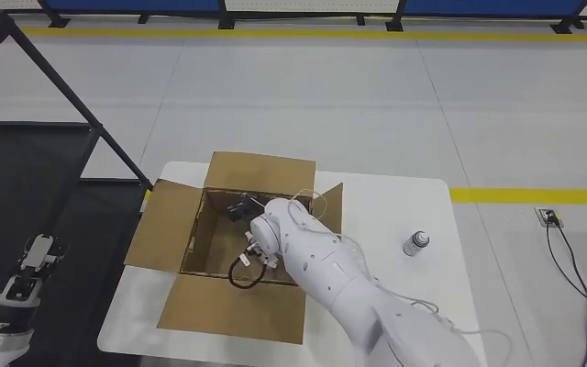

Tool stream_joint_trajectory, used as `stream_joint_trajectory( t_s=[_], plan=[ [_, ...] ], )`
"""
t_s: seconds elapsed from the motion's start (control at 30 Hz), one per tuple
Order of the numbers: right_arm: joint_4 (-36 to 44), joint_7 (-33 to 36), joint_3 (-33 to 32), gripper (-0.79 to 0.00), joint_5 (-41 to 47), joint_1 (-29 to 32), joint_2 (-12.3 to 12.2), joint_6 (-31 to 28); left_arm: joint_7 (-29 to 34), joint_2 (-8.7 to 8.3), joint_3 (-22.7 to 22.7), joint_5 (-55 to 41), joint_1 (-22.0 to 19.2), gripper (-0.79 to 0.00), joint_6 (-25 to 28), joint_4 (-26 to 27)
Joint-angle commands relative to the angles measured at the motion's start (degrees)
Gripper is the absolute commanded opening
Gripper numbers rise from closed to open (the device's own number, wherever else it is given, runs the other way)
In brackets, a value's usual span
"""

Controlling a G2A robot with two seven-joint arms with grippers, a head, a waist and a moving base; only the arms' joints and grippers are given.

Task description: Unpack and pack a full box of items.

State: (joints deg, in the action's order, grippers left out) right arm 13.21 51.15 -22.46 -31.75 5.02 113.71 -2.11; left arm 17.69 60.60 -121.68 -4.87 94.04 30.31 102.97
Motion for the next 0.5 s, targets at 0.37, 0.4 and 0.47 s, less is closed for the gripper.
stream_joint_trajectory(
  t_s=[0.37, 0.4, 0.47],
  plan=[
    [5.85, -10.44, -3.65, -0.126, -0.7, -3.63, -1.86, -2.94, 0.0, 0.0, 0.0, 0.0, 0.0, 0.0, 0.0, 0.0],
    [6.9, -11.61, -4.06, -0.12, -1.14, -3.66, -2.36, -2.19, 0.0, 0.0, 0.0, 0.0, 0.0, 0.0, 0.0, 0.0],
    [10.07, -13.44, -4.8, -0.022, -2.47, -3.12, -3.59, -0.72, 0.0, 0.0, 0.0, 0.0, 0.0, 0.0, 0.0, 0.0]
  ],
)
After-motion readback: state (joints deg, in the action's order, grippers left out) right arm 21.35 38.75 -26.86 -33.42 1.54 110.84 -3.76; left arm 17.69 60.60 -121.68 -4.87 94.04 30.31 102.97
